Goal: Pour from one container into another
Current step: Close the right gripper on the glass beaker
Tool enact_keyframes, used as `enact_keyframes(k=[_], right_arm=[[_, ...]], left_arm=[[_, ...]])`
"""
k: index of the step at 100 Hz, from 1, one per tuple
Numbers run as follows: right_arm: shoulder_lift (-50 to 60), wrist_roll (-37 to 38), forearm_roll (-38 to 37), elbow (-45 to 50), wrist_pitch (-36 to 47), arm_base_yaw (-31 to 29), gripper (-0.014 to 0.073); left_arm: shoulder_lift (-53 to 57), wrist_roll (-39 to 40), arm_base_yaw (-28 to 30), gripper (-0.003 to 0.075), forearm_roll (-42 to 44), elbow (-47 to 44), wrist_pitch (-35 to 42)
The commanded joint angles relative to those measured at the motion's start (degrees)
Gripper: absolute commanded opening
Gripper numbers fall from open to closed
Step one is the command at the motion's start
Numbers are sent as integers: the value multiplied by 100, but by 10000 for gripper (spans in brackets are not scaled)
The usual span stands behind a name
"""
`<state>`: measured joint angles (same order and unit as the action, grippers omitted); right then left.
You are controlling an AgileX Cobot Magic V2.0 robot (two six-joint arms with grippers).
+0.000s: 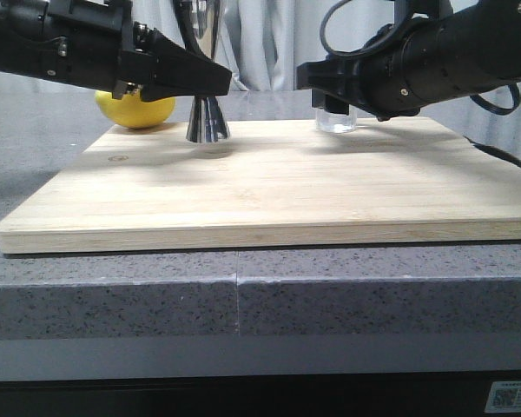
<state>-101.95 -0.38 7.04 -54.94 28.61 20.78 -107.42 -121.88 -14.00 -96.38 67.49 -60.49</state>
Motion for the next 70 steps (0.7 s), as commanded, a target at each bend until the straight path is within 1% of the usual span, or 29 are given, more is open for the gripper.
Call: enact_keyframes(k=[1,36,70], right_arm=[[253,-22,-92,-177,446,-23,384],[253,-22,-92,-177,454,-23,384],[-45,38,-92,-177,858,-23,387]], left_arm=[[260,-16,18,8,-424,167,-381],[260,-16,18,8,-424,167,-381],[260,-16,18,8,-424,167,-381]])
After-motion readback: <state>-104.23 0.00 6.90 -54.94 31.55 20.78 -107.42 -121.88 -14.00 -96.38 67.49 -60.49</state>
